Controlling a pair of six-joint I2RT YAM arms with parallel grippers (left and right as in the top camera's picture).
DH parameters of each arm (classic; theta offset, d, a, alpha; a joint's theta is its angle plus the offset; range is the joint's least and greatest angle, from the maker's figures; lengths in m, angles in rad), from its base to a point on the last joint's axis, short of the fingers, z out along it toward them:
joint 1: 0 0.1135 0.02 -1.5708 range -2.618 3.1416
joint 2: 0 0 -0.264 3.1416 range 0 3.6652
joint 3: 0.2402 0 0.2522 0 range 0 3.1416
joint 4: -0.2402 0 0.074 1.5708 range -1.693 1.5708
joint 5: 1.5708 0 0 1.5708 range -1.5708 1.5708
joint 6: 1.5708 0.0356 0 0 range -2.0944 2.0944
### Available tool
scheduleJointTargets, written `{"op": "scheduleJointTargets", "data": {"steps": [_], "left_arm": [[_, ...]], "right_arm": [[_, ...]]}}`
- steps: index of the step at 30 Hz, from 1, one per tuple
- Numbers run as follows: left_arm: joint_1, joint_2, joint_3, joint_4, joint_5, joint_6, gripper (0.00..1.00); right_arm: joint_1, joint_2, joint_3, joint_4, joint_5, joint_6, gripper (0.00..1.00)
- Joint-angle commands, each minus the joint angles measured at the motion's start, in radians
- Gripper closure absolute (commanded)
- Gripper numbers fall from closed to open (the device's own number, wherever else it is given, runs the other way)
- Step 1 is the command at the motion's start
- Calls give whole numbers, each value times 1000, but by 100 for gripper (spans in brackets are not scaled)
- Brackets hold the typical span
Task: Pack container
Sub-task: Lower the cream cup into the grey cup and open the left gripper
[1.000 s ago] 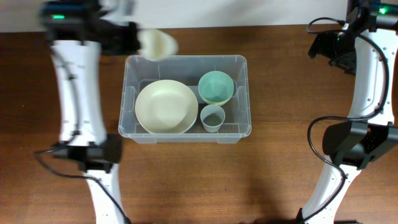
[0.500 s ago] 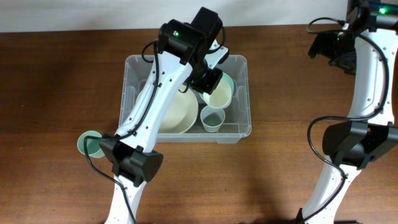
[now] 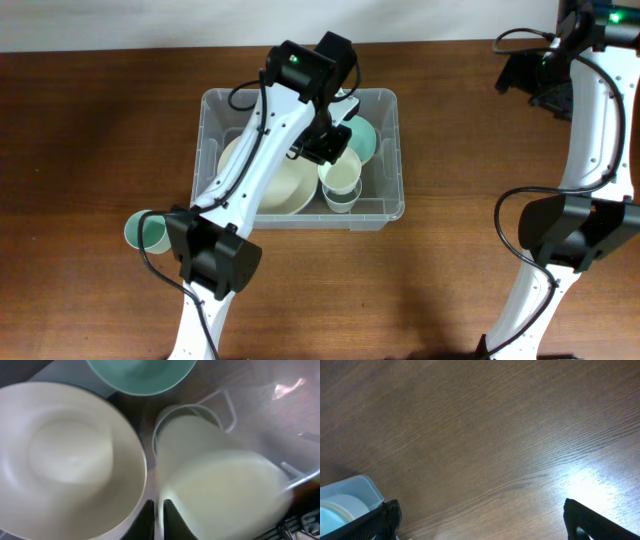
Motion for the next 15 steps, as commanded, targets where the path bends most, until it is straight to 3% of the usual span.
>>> {"op": "scheduleJointTargets", "data": {"steps": [1, 5, 6, 8, 9, 13, 15], "left_arm": [[3, -22, -21, 0, -26, -5, 86], [3, -22, -21, 4, -26, -5, 83], [3, -22, -21, 6, -26, -5, 70], [3, -22, -21, 21, -27, -2, 17], [3, -22, -21, 33, -31, -2, 1], [5, -26, 5, 35, -196, -85, 1], [16, -47, 46, -1, -358, -211, 1]], "right_arm": [[2, 6, -3, 1, 15, 7, 1], [2, 6, -3, 1, 15, 7, 1], [2, 6, -3, 1, 15, 8, 1], [2, 6, -3, 1, 15, 8, 1], [2, 6, -3, 1, 15, 8, 1], [2, 6, -3, 1, 15, 7, 1], [2, 6, -3, 1, 15, 8, 1]]}}
